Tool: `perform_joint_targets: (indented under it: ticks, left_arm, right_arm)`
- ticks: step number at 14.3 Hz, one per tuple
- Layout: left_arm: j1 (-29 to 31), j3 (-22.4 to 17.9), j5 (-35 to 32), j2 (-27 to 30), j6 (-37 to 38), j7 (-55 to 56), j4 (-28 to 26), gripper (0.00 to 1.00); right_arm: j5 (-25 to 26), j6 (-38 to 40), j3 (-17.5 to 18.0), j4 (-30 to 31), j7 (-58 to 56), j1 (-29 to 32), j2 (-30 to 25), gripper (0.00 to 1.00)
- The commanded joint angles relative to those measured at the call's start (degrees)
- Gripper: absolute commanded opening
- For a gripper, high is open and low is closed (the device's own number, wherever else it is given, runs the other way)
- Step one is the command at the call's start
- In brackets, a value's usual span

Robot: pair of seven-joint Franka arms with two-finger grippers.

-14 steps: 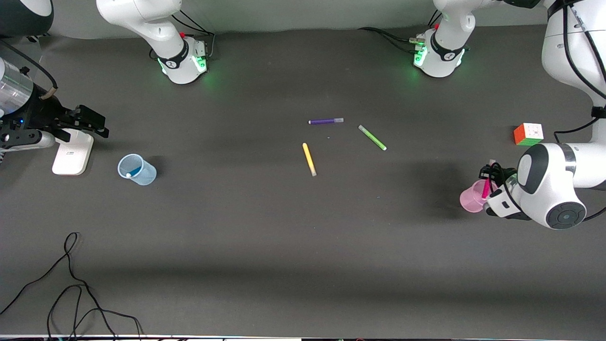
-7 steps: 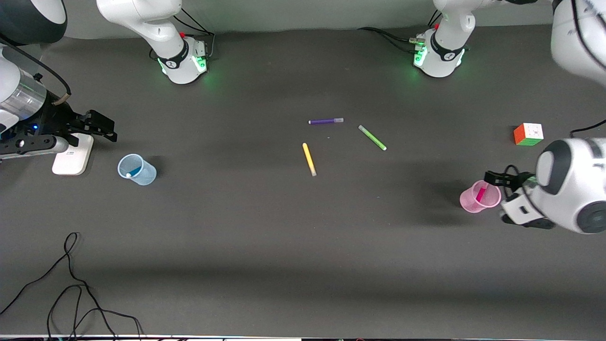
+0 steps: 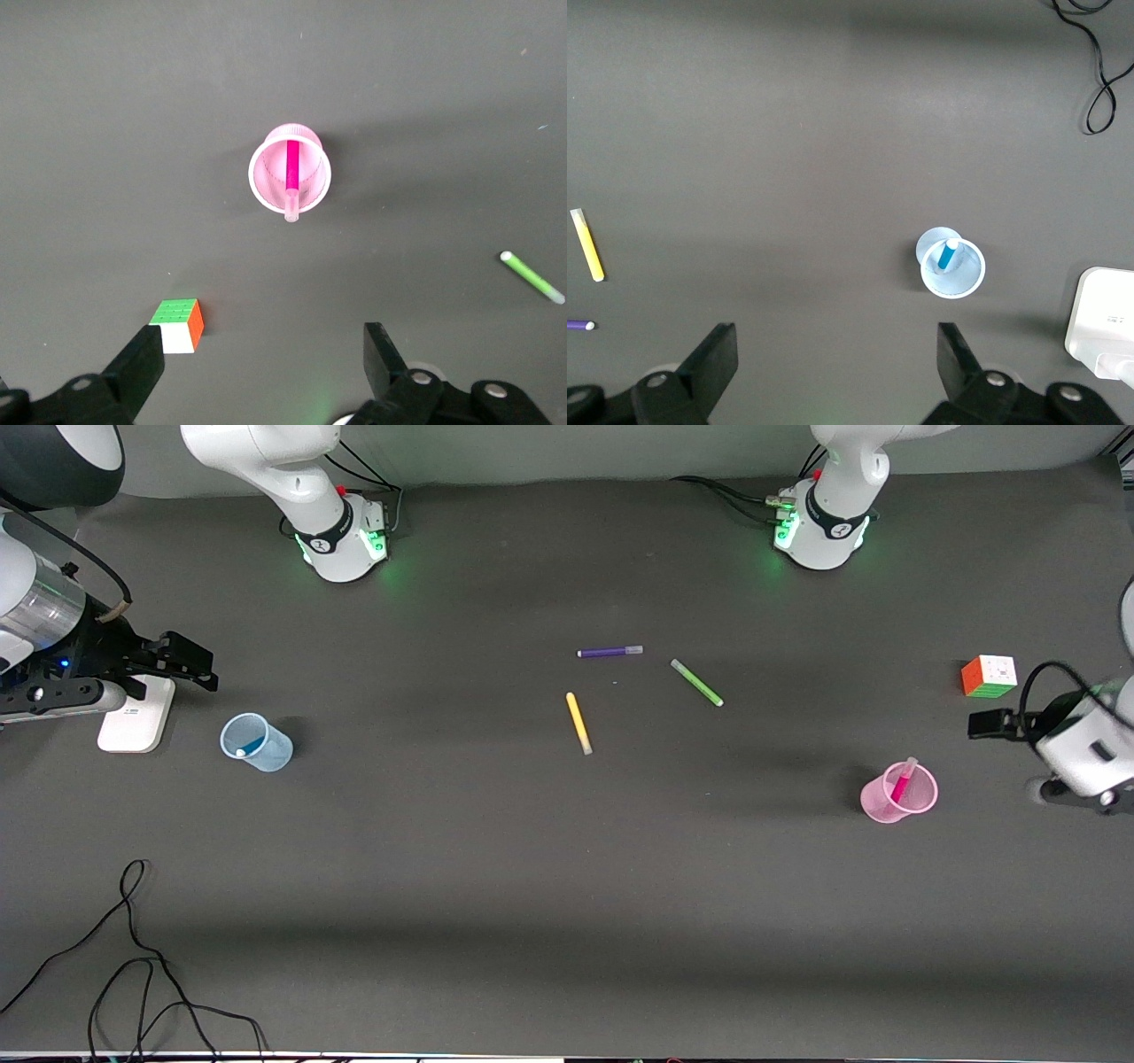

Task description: Place pink and blue markers in matching cups

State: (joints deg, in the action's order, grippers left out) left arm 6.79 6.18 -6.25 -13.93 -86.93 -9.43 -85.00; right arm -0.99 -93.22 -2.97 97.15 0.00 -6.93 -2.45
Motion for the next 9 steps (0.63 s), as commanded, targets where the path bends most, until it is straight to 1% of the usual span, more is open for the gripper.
perform_joint_targets:
  ticks: [1, 3, 4, 5, 9]
  left_arm:
    - [-0.1, -0.3, 3.2, 6.5, -3.1, -0.4, -5.8, 1.0]
    - [-2.7, -1.6, 3.7, 8.4, -2.6, -0.2, -5.6, 1.0]
    - [-5.1, -3.5, 3.9, 9.3, -2.6, -0.1, -5.7, 1.0]
    - [-6.6, -4.6, 4.6, 10.1, -2.4, 0.5, -5.8, 1.0]
    - [-9.2, -4.9, 5.4, 10.7, -2.5, 5.5, -5.8, 1.0]
  right_arm:
    - [-0.2, -0.1, 0.9, -0.2, 1.2, 0.7, -0.2, 1.0]
    - [-0.2, -0.1, 0.9, -0.4, 1.3, 0.7, 0.3, 1.0]
    - [-0.2, -0.1, 0.9, -0.7, 1.3, 0.7, 0.7, 1.0]
    - [-0.2, -0.1, 0.9, -0.9, 1.3, 0.7, 0.9, 1.0]
    - [-0.2, -0.2, 0.9, -1.1, 1.3, 0.7, 1.5, 1.0]
